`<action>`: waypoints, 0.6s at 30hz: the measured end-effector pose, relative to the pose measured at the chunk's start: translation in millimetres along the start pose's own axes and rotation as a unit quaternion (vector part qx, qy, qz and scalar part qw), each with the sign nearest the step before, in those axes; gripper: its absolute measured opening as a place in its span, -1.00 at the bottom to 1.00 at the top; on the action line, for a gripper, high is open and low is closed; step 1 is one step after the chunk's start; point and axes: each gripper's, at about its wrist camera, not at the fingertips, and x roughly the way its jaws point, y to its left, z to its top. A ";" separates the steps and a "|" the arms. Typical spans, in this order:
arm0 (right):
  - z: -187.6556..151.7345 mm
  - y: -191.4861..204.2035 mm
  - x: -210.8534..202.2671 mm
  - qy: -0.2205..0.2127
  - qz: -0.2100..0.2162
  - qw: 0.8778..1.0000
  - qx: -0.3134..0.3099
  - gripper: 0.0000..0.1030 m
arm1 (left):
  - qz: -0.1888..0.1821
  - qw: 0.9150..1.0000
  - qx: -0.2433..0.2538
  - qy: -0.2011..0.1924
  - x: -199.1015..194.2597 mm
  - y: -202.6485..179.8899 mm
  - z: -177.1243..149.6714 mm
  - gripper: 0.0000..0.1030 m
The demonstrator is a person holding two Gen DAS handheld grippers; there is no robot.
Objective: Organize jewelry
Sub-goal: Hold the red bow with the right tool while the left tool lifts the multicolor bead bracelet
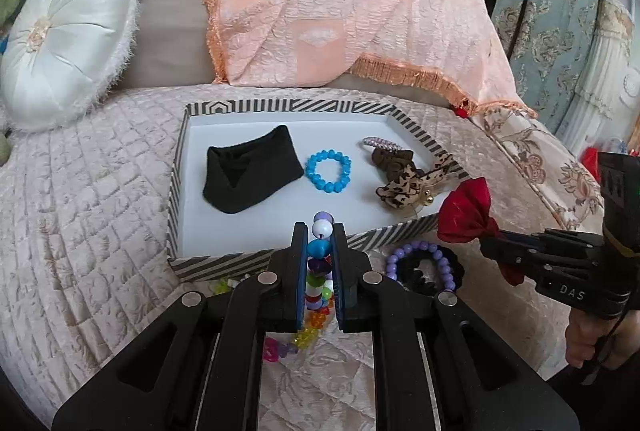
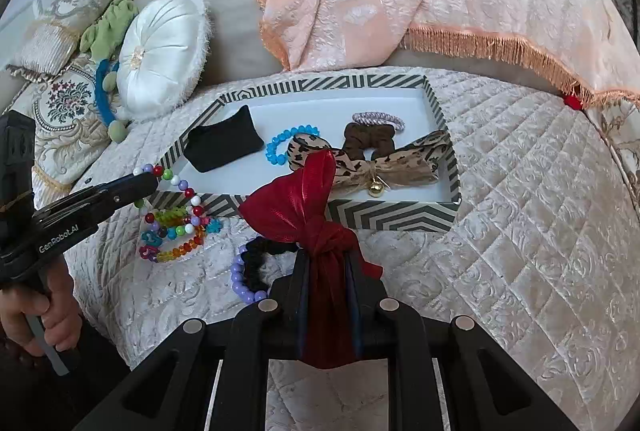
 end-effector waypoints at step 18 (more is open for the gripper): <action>-3.2 8.0 4.3 -0.002 -0.006 1.000 -0.010 -0.70 | 0.033 0.999 0.006 -0.007 0.3 -1.6 -1.7 -0.81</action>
